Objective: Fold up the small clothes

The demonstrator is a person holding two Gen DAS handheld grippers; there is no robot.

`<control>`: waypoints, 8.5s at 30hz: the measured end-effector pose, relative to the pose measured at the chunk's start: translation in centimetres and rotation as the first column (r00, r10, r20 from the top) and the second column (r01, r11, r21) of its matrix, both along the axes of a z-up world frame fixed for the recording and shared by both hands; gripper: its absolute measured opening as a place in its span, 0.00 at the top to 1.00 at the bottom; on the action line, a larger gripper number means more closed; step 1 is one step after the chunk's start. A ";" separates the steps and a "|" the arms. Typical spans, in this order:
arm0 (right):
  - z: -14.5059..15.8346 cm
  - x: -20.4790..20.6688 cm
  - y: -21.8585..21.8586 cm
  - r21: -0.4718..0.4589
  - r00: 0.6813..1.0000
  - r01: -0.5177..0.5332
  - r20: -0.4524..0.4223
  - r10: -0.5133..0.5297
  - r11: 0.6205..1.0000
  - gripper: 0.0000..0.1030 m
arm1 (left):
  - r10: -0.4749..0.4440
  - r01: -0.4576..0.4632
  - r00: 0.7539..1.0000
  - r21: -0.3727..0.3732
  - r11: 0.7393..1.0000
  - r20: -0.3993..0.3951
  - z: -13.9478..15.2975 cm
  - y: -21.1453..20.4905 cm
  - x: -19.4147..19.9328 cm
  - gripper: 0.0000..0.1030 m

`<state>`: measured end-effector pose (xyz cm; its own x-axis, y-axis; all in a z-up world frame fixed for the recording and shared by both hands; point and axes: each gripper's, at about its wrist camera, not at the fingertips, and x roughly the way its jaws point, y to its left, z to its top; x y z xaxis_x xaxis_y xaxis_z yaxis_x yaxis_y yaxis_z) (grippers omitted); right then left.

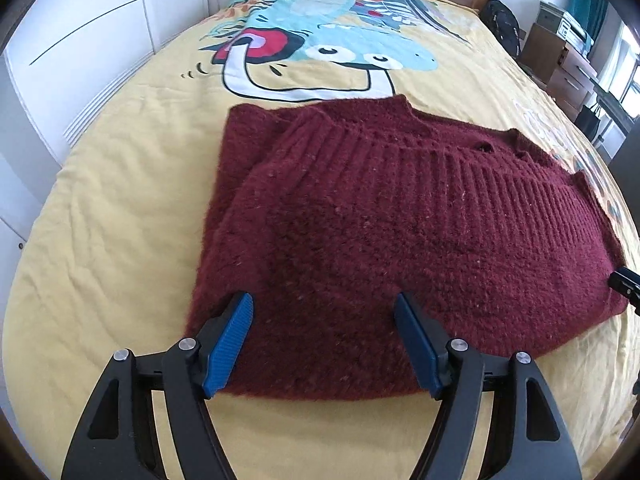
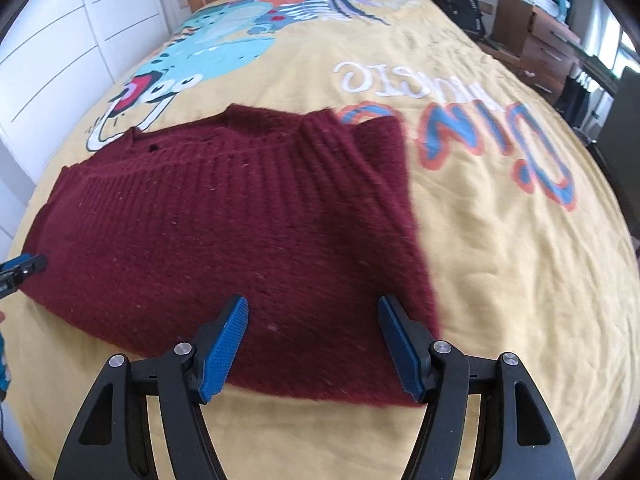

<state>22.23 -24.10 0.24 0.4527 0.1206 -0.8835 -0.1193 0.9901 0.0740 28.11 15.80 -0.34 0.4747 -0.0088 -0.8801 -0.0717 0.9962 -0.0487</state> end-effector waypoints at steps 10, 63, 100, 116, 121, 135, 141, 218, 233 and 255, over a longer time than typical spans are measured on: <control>4.3 -3.1 -2.8 0.043 0.997 0.061 0.053 -0.064 0.997 0.33 | 0.111 -0.108 0.993 -0.068 0.992 0.041 3.6 4.6 -2.7 0.29; 2.0 -4.4 -0.9 0.093 1.000 -0.006 0.029 0.003 0.996 0.33 | 0.226 -0.268 0.963 -0.424 0.865 -0.147 0.0 9.2 2.7 0.75; 2.6 -8.0 -15.4 0.154 0.977 0.200 0.044 -0.209 0.968 0.33 | -0.109 0.042 0.990 -0.552 0.833 -0.090 9.6 -20.5 12.6 0.77; -0.6 -11.0 -22.1 0.174 0.949 0.312 -0.011 -0.314 0.934 0.33 | -0.305 0.218 0.924 -0.340 0.915 -0.229 1.1 -36.2 10.8 0.74; -1.4 -11.0 -22.6 0.175 0.946 0.323 -0.026 -0.323 0.930 0.33 | -0.365 0.284 0.910 -0.346 0.894 -0.197 2.0 -36.9 9.2 0.54; 1.3 -10.7 -21.2 0.130 0.950 0.308 0.020 -0.313 0.942 0.33 | -0.467 0.337 0.873 -0.516 0.787 -0.143 5.6 -33.8 7.0 0.47; 4.0 -9.3 -17.9 0.134 0.966 0.243 0.059 -0.252 0.961 0.33 | -0.440 0.386 0.896 -0.381 0.840 -0.062 8.3 -28.7 6.5 0.47; -5.3 6.1 -9.7 0.475 0.970 0.021 -0.222 0.097 0.880 0.30 | -0.326 0.235 0.938 -0.473 0.849 -0.119 -4.0 -18.3 11.4 0.18; -0.4 4.3 -10.0 0.524 0.990 -0.074 -0.067 0.128 0.848 0.58 | -0.384 0.346 0.920 -0.620 0.704 0.077 2.8 -15.7 12.0 0.58; -1.0 5.0 -2.9 0.461 0.984 -0.110 -0.075 0.162 0.881 0.50 | -0.287 0.256 0.958 -0.438 0.862 -0.005 1.0 -1.7 7.2 0.30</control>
<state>27.26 -26.99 -0.75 0.3075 0.5730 -0.7597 -0.2154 0.8195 0.5310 35.26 14.14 0.66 0.3378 -0.5117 -0.7900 0.1799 0.8589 -0.4795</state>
